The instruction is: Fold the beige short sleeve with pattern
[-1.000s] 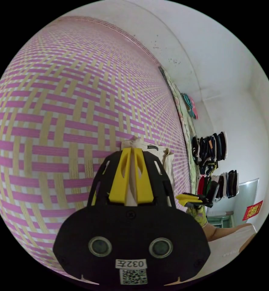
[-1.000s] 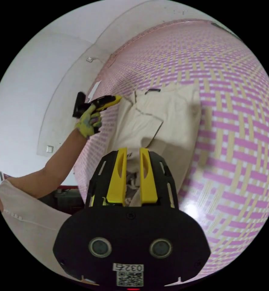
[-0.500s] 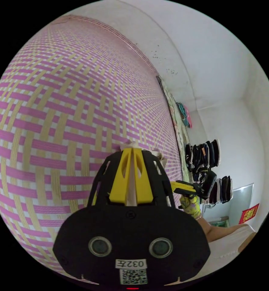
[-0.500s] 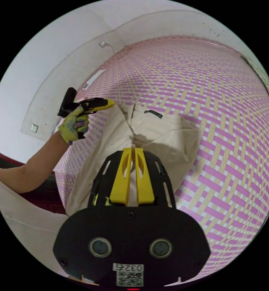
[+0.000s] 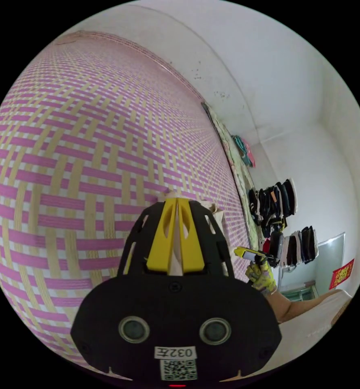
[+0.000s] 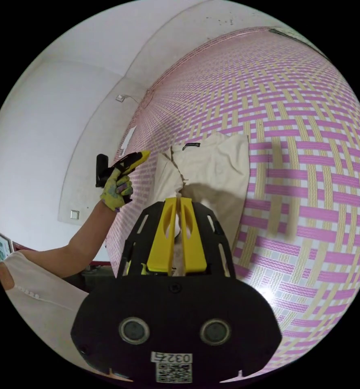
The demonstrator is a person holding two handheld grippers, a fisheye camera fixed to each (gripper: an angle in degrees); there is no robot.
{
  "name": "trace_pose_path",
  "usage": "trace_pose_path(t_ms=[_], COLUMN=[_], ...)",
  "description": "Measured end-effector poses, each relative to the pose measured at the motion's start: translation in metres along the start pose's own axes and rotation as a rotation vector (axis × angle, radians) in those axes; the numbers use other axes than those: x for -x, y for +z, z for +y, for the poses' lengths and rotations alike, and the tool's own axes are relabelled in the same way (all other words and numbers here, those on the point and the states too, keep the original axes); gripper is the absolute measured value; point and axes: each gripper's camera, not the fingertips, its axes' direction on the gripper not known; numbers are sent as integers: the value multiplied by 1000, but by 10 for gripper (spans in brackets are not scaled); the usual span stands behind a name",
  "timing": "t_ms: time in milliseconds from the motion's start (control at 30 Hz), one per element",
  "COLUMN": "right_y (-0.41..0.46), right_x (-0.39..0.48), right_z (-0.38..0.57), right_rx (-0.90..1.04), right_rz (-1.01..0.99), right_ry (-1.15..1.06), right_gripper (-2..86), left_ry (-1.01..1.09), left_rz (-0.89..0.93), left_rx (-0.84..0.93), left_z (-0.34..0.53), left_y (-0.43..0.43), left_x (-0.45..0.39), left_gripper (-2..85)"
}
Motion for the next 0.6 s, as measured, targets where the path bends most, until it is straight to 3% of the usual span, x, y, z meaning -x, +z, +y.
trace_pose_path(t_ms=[100, 200, 300, 500, 600], right_y=[-1, -6, -12, 24, 44], right_x=[0, 3, 16, 29, 30], right_z=[3, 9, 26, 53, 56], right_rx=[-37, -61, -77, 118, 170], right_rz=[-7, 53, 116, 39, 8], right_ry=[6, 42, 19, -29, -13], right_gripper=[46, 75, 73, 79, 61], left_ry=[11, 16, -2, 51, 59], left_rz=[12, -131, -111, -127, -68], left_rx=[183, 259, 221, 84, 115], left_z=[-7, -18, -26, 1, 27], left_y=[28, 44, 40, 8, 11], left_x=[2, 3, 10, -22, -37], left_gripper=[-9, -9, -9, -9, -9])
